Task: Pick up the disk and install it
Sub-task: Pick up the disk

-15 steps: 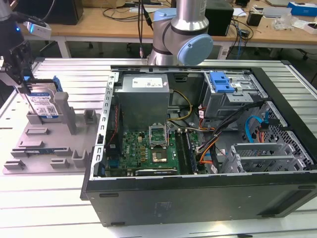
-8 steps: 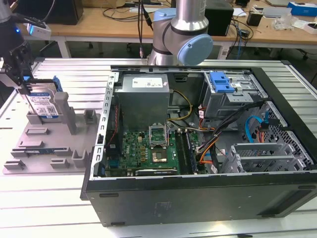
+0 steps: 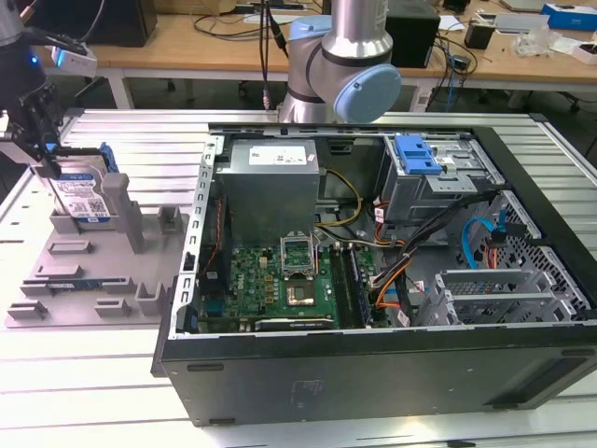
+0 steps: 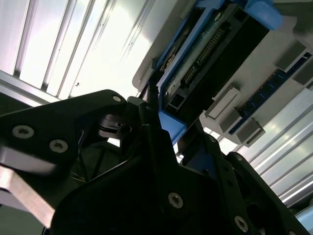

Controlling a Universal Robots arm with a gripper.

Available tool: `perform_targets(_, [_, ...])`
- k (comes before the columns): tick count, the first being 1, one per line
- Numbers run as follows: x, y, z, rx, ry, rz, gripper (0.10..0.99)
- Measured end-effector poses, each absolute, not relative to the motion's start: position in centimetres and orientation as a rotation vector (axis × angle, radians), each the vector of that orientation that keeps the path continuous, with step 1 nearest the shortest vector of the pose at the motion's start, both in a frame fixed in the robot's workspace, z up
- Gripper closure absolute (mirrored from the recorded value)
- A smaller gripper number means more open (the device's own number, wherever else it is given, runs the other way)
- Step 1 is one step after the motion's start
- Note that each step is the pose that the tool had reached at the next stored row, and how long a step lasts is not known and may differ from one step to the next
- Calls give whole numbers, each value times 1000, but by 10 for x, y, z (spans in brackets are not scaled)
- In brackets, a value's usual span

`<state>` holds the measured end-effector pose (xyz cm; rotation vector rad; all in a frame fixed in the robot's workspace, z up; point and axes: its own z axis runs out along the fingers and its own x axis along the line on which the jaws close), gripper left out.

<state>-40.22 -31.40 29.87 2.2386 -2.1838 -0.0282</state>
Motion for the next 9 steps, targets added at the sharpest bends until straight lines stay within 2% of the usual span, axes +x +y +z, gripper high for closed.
perform_targets(5, [-402,-314,298,2239,-2184,-28,675])
perform_targets(7, [-402,-314,298,2239,-2184,-28,718])
perform_targets(9, [-402,-314,298,2239,-2184,-28,718])
